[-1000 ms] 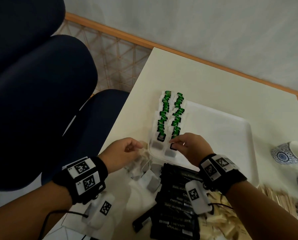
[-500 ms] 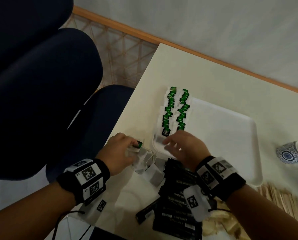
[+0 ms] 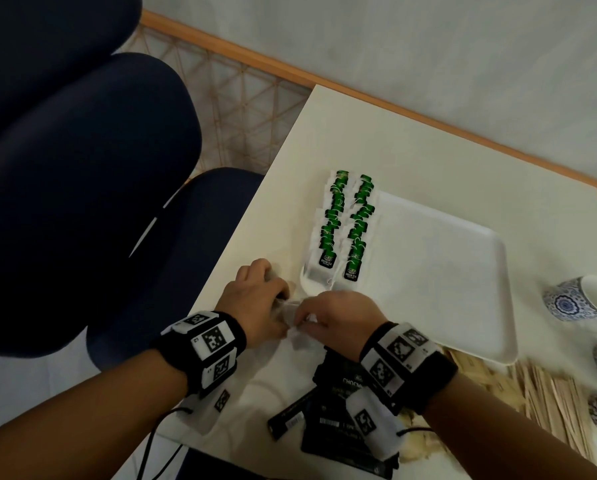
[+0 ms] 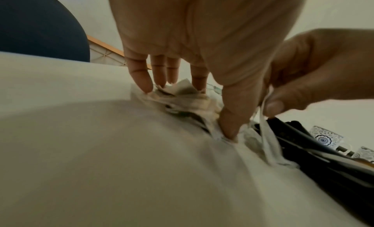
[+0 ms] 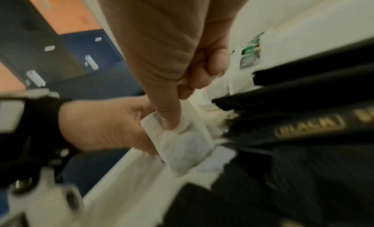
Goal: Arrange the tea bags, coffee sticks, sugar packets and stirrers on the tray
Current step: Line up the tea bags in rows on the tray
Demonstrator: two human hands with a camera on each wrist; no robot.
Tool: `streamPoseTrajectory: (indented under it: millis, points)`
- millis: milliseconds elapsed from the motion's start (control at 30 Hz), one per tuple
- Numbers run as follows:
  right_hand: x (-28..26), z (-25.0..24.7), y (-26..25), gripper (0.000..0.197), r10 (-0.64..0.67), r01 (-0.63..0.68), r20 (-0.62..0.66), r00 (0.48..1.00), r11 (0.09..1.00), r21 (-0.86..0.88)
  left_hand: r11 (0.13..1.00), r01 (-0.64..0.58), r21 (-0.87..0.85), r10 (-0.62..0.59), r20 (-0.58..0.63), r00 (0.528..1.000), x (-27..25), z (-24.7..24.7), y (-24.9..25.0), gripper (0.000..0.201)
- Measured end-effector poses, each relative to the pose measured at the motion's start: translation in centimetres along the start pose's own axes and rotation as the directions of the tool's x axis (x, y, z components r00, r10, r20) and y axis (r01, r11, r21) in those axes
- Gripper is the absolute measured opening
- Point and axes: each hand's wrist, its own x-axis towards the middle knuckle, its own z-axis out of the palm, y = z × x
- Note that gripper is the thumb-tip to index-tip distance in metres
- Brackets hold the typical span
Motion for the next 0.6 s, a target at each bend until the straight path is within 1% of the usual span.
streamPoseTrajectory:
  millis: [67,133,200,300,333,367,467,533,600]
  points:
    - [-0.6,-1.0,0.7,0.016,0.088,-0.083,-0.017,0.996,0.976,0.204,1.000,0.001,0.014,-0.002,0.019,1.000,0.2,0.0,0.4,0.041]
    - [-1.1,-1.8,1.4,0.015,0.154,-0.136,-0.020,0.988,0.921,0.365,1.000,-0.008,-0.003,0.008,0.033,0.999,0.3,-0.1,0.7,0.030]
    - [-1.7,-2.5,2.2,0.019,0.196,-0.153,-0.056,0.979,0.886,0.437,0.999,-0.027,-0.035,0.028,0.041,0.999,0.3,-0.1,0.8,0.024]
    - [-2.3,-3.1,3.1,0.020,0.284,-0.201,-0.079,0.956,0.824,0.529,0.996,-0.044,-0.074,0.047,0.033,0.998,0.5,-0.1,0.9,0.024]
    - [-2.4,-3.2,3.3,0.019,0.304,-0.212,-0.091,0.948,0.818,0.534,0.995,-0.044,-0.092,0.047,0.031,0.998,0.6,-0.2,0.8,0.024]
    - [-2.5,-3.3,3.5,0.019,0.309,-0.205,-0.127,0.943,0.836,0.509,0.992,-0.045,-0.115,0.049,0.031,0.998,0.7,-0.2,0.8,0.025]
    - [-2.3,-3.4,3.9,0.019,0.244,-0.144,-0.271,0.931,0.929,0.342,0.969,-0.014,-0.245,0.018,0.014,1.000,0.6,-0.3,0.8,0.035]
    - [-2.2,-3.5,3.9,0.028,0.200,-0.118,-0.302,0.932,0.956,0.269,0.929,0.024,-0.369,-0.025,0.002,1.000,0.5,-0.3,0.5,0.034]
    - [-2.0,-3.7,3.9,0.037,0.185,-0.103,-0.338,0.923,0.964,0.246,0.866,0.065,-0.495,-0.074,0.002,0.997,0.4,-0.4,0.3,0.030]
